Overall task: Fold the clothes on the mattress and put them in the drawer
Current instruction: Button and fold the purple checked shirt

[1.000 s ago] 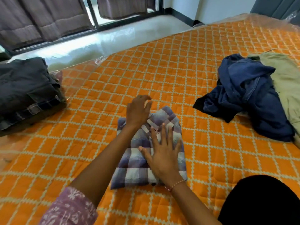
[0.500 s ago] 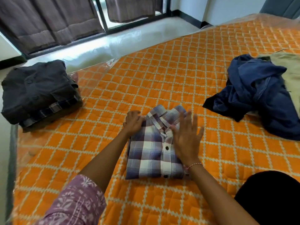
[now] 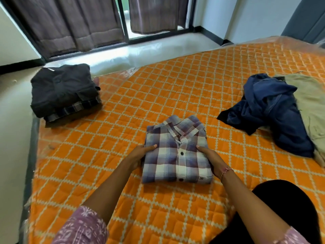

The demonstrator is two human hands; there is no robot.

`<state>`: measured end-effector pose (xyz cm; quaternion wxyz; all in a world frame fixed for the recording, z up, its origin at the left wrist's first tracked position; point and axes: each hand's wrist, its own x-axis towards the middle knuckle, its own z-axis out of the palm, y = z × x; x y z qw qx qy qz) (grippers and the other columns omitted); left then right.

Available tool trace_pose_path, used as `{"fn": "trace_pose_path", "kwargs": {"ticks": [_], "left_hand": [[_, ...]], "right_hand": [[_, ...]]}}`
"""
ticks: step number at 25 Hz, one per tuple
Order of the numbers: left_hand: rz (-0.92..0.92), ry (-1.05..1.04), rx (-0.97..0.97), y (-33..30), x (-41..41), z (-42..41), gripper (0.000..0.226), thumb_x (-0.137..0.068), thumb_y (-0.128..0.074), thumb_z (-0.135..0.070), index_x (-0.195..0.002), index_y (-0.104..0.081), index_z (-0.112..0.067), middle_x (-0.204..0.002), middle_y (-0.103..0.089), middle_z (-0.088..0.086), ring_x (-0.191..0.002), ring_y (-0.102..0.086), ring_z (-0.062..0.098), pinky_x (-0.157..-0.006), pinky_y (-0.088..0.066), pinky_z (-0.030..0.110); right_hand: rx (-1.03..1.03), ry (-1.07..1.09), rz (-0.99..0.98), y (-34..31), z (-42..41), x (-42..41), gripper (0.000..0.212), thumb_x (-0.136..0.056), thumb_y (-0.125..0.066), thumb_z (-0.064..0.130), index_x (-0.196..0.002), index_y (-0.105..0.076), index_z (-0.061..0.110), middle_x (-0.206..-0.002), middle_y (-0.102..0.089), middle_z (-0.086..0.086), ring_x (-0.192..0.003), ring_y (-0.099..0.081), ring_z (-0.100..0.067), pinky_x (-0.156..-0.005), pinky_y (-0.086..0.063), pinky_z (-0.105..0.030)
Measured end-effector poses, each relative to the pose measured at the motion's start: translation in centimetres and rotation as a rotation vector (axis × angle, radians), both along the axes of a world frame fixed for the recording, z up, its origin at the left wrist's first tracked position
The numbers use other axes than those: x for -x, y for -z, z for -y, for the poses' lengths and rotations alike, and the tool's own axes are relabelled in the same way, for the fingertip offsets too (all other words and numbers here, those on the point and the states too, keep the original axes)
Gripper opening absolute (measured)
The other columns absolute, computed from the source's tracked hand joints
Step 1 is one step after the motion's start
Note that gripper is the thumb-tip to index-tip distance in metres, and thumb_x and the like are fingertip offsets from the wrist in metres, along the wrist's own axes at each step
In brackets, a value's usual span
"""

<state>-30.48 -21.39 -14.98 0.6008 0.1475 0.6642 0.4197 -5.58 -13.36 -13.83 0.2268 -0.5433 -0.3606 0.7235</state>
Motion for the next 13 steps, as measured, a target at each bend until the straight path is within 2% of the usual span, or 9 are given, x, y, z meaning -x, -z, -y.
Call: {"fn": "trace_pose_path", "kwargs": {"ticks": [2,6,9,13], "left_hand": [[0.054,-0.052,-0.054,-0.3,-1.1,0.9,0.039,-0.087,-0.067,-0.016,-0.122,-0.059,-0.002,-0.106,-0.069,0.015,-0.093,-0.067,0.030,-0.078,-0.056,0.042],[0.030,-0.101,-0.197,-2.7,-1.0,2.0,0.038,-0.090,-0.061,-0.008,-0.127,-0.052,-0.006,-0.110,-0.066,0.014,-0.091,-0.066,0.030,-0.071,-0.056,0.041],[-0.045,-0.172,-0.250,-5.8,2.9,2.8,0.041,-0.090,-0.062,-0.008,-0.129,-0.049,-0.008,-0.110,-0.066,0.014,-0.092,-0.066,0.031,-0.072,-0.056,0.042],[-0.178,-0.278,-0.326,-11.2,11.5,3.1,0.036,-0.091,-0.059,-0.006,-0.126,-0.050,-0.008,-0.108,-0.065,0.011,-0.089,-0.065,0.026,-0.070,-0.055,0.037]], "right_hand": [[-0.051,-0.038,-0.085,-0.5,0.2,-0.5,0.032,-0.094,-0.056,0.019,-0.124,-0.057,0.010,-0.108,-0.070,-0.013,-0.085,-0.071,-0.027,-0.066,-0.059,-0.036],[-0.163,-0.107,-0.097,-1.8,0.1,0.8,0.036,-0.095,-0.055,0.017,-0.130,-0.052,0.010,-0.112,-0.068,-0.015,-0.091,-0.069,-0.032,-0.068,-0.057,-0.039],[-0.189,-0.166,-0.124,-3.8,-0.9,5.4,0.035,-0.094,-0.055,0.018,-0.128,-0.054,0.010,-0.110,-0.069,-0.017,-0.089,-0.069,-0.035,-0.068,-0.057,-0.041],[-0.253,-0.270,-0.182,-8.3,-2.9,16.0,0.029,-0.095,-0.054,0.016,-0.124,-0.056,0.010,-0.104,-0.070,-0.015,-0.081,-0.071,-0.031,-0.061,-0.057,-0.038]]}}
